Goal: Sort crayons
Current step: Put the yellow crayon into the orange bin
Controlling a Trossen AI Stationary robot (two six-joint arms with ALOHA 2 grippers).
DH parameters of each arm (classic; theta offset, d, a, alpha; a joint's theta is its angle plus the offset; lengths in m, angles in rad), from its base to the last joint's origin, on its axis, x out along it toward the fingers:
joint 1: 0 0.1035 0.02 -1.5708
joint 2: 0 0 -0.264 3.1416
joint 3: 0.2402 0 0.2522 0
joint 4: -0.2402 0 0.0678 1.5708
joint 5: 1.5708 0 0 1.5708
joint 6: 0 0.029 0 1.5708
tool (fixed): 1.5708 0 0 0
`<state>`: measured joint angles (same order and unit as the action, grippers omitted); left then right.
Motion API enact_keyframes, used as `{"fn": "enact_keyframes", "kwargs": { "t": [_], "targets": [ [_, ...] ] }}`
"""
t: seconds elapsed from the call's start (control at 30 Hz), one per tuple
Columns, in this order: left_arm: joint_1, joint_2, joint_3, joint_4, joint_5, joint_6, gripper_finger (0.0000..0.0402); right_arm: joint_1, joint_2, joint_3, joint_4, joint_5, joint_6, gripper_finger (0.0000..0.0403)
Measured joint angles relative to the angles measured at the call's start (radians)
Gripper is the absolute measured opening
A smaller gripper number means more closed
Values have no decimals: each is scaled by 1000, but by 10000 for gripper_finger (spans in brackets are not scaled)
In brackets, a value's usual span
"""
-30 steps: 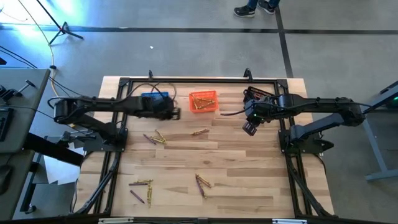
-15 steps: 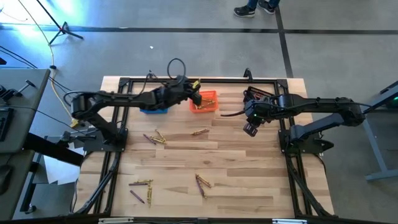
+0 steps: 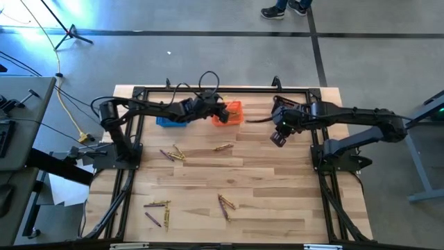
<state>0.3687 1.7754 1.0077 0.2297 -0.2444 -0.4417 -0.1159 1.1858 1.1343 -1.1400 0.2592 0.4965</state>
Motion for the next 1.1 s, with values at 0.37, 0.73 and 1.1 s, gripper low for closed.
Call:
{"fn": "enact_keyframes", "kwargs": {
  "t": [0.37, 0.73, 1.1],
  "targets": [
    [0, -7, 0, 1, 36, 0, 58, -82, 0, 0, 0, 0, 0, 73],
    [-37, -13, 0, -9, 311, -29, 58, -83, 0, 0, 0, -9, -2, 73],
    [-212, -81, 1, -485, 672, 55, 58, -83, 0, 0, -2, -33, -7, 73]
  ]
}}
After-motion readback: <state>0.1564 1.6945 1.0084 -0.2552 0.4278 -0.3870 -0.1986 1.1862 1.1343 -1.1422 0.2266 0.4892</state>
